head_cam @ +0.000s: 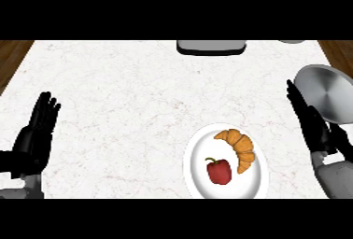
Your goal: Pick the bell pepper from the plate and place it in the pan
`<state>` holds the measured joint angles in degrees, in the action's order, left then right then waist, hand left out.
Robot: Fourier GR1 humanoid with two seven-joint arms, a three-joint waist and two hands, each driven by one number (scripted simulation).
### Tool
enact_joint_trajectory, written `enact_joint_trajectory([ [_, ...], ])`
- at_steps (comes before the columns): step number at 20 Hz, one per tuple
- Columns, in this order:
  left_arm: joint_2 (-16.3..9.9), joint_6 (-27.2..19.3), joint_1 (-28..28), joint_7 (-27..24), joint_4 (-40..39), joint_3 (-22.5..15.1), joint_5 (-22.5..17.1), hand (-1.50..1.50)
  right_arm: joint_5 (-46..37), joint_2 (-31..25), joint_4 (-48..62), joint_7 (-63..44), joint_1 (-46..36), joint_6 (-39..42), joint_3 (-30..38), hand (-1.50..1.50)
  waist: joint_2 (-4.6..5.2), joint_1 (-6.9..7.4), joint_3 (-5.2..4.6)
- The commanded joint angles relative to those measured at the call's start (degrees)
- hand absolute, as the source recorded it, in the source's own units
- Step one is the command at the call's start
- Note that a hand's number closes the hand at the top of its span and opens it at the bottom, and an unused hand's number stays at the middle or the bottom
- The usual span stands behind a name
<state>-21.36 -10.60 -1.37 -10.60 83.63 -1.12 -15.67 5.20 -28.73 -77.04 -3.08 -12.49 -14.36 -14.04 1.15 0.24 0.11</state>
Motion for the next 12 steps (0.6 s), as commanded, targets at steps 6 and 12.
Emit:
enact_joint_trajectory([
  [6,0.8,0.9,-3.7,5.5,0.5,-2.3,-0.6,0.00,15.0,10.7,-15.4,16.8,-11.5,23.1,-6.3,1.50,-1.32,2.59,0.56],
  [12,0.7,0.1,-4.4,15.1,3.0,-2.0,-3.2,0.00,-0.1,-6.3,-12.4,44.7,7.7,24.3,-1.4,-1.50,-1.34,-1.62,0.10],
])
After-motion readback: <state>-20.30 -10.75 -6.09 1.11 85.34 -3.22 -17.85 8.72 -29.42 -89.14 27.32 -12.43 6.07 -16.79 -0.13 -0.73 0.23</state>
